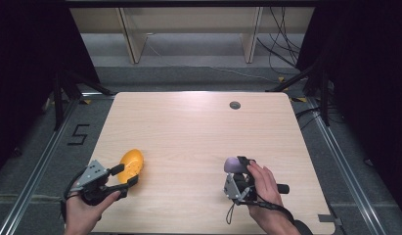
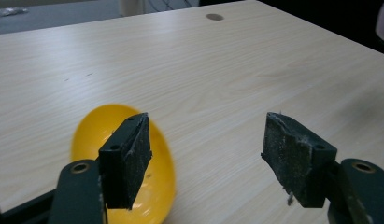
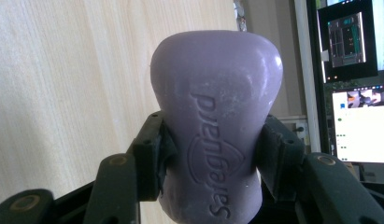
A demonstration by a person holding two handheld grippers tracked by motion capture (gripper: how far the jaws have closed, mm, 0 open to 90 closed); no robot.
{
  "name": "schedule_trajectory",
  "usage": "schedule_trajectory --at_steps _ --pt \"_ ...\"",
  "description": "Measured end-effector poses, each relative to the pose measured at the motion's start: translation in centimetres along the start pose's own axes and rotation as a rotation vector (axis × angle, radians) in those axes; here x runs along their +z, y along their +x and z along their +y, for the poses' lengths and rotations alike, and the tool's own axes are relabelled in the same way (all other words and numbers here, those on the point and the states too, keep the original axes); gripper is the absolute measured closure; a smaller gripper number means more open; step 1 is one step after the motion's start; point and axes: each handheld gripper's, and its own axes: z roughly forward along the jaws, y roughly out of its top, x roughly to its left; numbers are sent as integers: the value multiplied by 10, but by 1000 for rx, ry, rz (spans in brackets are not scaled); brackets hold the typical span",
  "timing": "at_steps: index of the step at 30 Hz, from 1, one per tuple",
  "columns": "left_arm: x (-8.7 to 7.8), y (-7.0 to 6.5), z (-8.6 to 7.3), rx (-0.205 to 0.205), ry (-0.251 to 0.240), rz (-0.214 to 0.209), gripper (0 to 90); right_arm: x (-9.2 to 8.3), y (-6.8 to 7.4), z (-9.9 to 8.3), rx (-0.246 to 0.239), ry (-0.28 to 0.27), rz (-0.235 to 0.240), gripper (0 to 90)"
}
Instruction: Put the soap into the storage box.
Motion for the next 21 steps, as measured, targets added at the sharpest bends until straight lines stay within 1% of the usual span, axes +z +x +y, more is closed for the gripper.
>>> schedule_trajectory --at_steps 1,2,3,4,5,6,7,8,9,10,11,12,13,14,15,16,17,18,19,20,21 --pt "0 0 0 0 0 0 321 0 0 1 0 -2 0 503" --pt "8 -6 5 24 10 -30 322 -1 0 2 -2 -4 0 503" --pt "12 -10 7 30 11 -48 323 -1 0 3 2 -2 -2 503" --pt "16 -13 10 38 11 -66 324 -3 3 6 50 21 -2 503" --pt "16 -13 10 38 11 -66 324 -2 1 6 14 1 -7 503" --pt "23 -22 15 50 8 -98 324 -2 -1 6 -8 -13 -10 503" --pt "26 -26 18 69 11 -109 323 -2 -1 8 -4 -15 -9 503" --pt "26 -26 18 69 11 -109 323 -2 -1 8 -4 -15 -9 503" --pt "30 -30 21 73 10 -126 324 -1 -7 11 -99 -38 -27 503" --pt "33 -33 23 87 17 -136 324 -1 -7 11 -99 -38 -27 503" --pt "39 -39 27 105 21 -160 325 -4 1 13 27 -2 -11 503" --pt "39 -39 27 105 21 -160 326 -4 1 13 27 -2 -11 503" --pt "41 -42 29 112 27 -168 326 -2 -1 15 -19 -27 -21 503" --pt "44 -45 31 126 26 -178 326 -2 -1 15 -19 -27 -21 503" --pt "46 -48 33 124 25 -189 327 -1 0 18 -7 -43 -19 503" --pt "50 -52 37 132 25 -203 327 -1 1 19 -6 -45 -21 503" --pt "50 -52 37 132 25 -203 328 -1 1 19 -6 -45 -21 503" --pt "55 -56 41 139 31 -219 328 -2 2 21 0 -31 -16 503" --pt "55 -56 41 139 31 -219 328 -1 2 22 -14 -37 -24 503" --pt "60 -59 45 141 40 -235 328 -1 2 23 -14 -47 -24 503" --pt "63 -62 47 138 41 -249 329 -2 3 24 -4 -33 -22 503"
